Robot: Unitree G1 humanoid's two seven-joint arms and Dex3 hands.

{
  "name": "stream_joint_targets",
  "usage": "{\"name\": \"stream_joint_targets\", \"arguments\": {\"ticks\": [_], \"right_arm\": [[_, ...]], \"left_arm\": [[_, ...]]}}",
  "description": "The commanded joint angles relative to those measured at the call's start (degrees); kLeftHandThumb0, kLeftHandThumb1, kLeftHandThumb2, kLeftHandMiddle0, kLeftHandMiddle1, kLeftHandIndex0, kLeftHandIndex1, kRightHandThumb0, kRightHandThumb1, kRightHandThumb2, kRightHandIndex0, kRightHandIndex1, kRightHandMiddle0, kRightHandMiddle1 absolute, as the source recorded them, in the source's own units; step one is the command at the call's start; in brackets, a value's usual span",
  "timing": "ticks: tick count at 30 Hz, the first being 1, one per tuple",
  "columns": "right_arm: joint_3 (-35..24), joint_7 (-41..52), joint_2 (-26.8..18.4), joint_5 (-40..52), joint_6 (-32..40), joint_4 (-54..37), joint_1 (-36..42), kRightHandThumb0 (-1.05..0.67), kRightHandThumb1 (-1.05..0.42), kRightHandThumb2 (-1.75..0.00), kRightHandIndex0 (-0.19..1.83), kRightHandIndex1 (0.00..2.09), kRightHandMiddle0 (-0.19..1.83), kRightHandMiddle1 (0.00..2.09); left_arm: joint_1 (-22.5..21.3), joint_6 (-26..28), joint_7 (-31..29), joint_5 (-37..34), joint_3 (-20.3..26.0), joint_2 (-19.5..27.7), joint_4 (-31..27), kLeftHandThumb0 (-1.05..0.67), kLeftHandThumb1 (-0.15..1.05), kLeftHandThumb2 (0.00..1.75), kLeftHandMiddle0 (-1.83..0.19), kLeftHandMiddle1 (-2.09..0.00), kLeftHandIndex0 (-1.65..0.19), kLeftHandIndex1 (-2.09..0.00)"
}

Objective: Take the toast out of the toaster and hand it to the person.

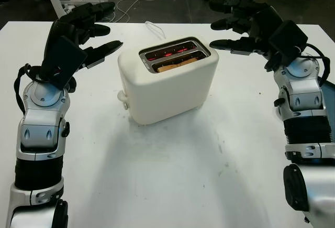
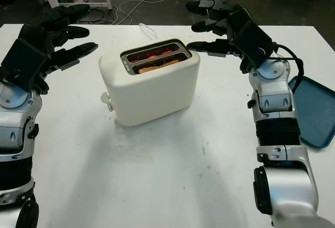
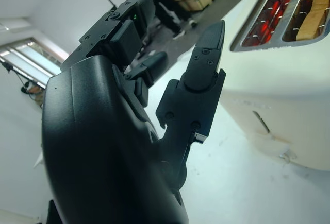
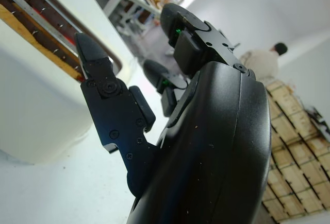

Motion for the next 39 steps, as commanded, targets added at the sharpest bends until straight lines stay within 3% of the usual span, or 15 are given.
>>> {"name": "stream_joint_targets", "arguments": {"ticks": [1,39], "right_arm": [[0.09,-0.03,-0.43,0.11,0.27,-0.45,0.25,-0.3,-0.71,0.0,0.4,0.72,0.6,0.14],[0.55,-0.78,0.01,-0.27,1.67,-1.63,0.46,-0.29,-0.71,0.0,0.43,0.73,0.65,0.11]], "left_arm": [[-1.03,-0.83,-0.04,0.25,-0.2,0.03,-0.05,-0.35,0.81,0.0,-0.21,-1.04,-0.57,-0.14],[-0.22,-0.36,-0.26,-0.69,0.13,-0.33,-1.39,-0.34,0.82,0.0,-0.2,-1.03,-0.51,-0.24]]}}
